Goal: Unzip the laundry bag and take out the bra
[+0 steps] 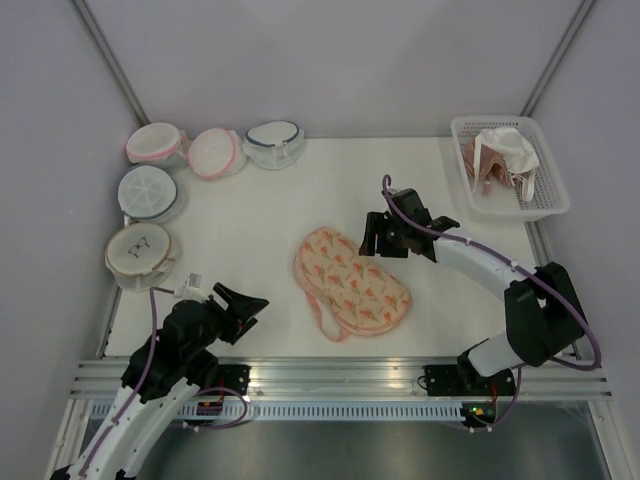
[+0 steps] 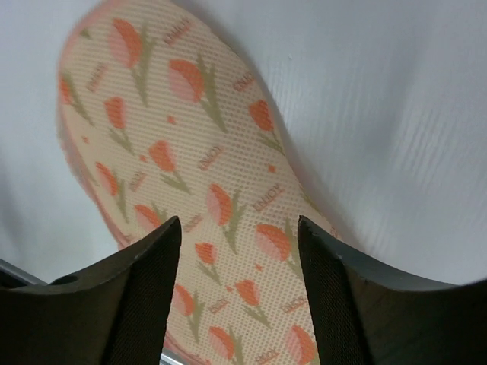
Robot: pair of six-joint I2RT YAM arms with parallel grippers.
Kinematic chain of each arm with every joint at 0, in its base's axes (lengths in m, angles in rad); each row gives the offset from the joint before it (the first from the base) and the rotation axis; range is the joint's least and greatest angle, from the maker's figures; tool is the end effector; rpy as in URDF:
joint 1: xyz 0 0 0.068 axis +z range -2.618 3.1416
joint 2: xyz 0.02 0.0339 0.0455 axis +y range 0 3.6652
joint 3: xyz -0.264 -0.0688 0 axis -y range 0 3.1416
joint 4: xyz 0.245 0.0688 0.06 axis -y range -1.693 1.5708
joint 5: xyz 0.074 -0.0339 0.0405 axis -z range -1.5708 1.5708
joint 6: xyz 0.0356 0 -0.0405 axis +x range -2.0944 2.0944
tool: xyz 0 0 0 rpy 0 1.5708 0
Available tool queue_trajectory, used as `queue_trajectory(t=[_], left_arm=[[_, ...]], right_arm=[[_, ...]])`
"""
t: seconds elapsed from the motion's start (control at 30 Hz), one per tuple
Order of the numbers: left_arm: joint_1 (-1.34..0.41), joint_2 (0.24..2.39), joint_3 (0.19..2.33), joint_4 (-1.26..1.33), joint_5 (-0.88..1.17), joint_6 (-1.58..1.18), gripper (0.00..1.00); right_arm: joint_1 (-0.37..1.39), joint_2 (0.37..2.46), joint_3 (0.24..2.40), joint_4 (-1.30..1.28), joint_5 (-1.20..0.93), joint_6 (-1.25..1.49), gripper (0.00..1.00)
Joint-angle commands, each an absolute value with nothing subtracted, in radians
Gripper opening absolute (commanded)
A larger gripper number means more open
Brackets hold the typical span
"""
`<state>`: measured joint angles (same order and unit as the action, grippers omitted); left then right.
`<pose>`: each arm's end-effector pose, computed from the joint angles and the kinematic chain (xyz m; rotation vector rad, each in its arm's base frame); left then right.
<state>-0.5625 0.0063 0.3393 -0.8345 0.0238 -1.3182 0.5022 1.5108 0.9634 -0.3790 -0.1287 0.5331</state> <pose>0.0537 -0.0349 0.1993 -0.8309 2.1371 -1.1129 0.2698 0.1534 0.2134 -0.0157 2.5853 0.5717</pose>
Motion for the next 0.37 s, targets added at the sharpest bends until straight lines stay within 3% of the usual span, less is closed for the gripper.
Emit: queue_trajectory(t=[0.0, 0.03, 0.13, 0.17, 0.33], left_arm=[[-0.563, -0.041, 0.376, -0.836, 0.006, -1.302, 0.79], [-0.563, -0.040, 0.376, -0.835, 0.006, -1.301, 0.80], [-0.563, -0.038, 0.371, -0.834, 0.005, -1.302, 0.81], [-0.563, -0.034, 0.371, -0.833, 0.005, -1.302, 0.81], [-0.563, -0.015, 0.377, -0.822, 0.003, -1.296, 0.83]], right_arm=[[0.509, 1.361, 0.970, -0.266, -0.164, 0.479, 0.71], [0.509, 1.320, 0.979, -0.270, -0.176, 0.477, 0.82], [0.509, 1.258, 0.994, -0.314, -0.213, 0.459, 0.84], [0.509, 1.241, 0.980, -0.318, -0.212, 0.460, 0.97], [0.509, 1.177, 0.960, -0.325, -0.192, 0.434, 0.98]])
